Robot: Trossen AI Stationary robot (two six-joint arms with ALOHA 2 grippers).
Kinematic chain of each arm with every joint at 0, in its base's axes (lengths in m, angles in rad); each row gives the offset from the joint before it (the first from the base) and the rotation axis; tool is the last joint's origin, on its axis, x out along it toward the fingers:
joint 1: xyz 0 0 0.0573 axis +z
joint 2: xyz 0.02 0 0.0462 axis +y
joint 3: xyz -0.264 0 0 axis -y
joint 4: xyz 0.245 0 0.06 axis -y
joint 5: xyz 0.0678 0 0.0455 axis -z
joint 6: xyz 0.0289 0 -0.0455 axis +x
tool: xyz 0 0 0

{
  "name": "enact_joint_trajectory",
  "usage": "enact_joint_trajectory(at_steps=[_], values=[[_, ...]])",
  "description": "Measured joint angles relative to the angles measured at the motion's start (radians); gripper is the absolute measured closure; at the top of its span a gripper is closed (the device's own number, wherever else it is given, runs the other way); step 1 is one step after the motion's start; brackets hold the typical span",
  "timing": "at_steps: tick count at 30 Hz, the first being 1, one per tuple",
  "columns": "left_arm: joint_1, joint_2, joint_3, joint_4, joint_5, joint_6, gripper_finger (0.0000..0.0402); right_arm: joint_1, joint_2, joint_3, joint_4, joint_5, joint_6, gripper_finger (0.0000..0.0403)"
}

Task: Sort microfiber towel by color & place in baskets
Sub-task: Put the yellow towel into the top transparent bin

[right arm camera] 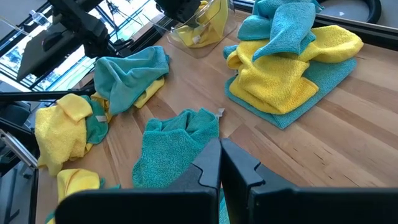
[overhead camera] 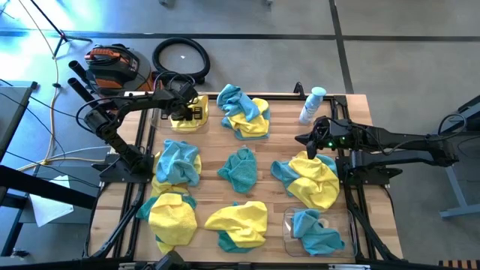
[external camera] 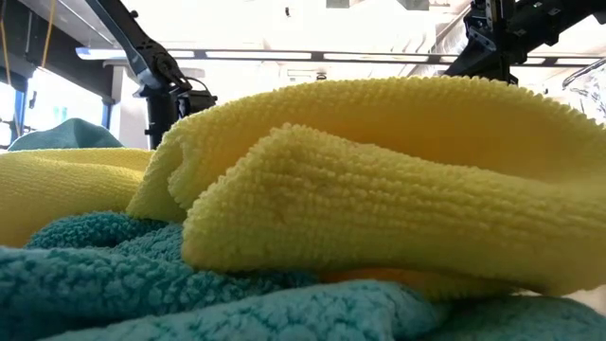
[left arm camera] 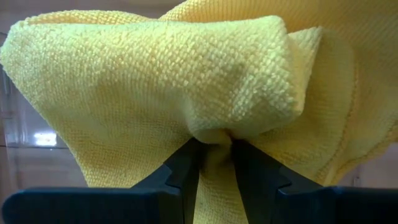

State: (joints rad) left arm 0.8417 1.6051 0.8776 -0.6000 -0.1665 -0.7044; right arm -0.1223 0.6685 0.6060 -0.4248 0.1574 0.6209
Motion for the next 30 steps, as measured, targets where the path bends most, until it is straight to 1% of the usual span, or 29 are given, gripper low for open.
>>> enact_joint_trajectory(at_steps=[22, 25, 30], values=[[0.000, 0.000, 0.000, 0.000, 0.000, 0.000, 0.0312, 0.000, 0.001, 0.000, 0.005, -0.007, -0.008, 0.0403], [0.000, 0.000, 0.000, 0.000, 0.000, 0.000, 0.0312, 0.014, 0.031, 0.000, 0.059, -0.017, -0.060, 0.0403], [0.000, 0.000, 0.000, 0.000, 0.000, 0.000, 0.0312, 0.036, 0.147, 0.000, 0.175, -0.019, -0.104, 0.0403]])
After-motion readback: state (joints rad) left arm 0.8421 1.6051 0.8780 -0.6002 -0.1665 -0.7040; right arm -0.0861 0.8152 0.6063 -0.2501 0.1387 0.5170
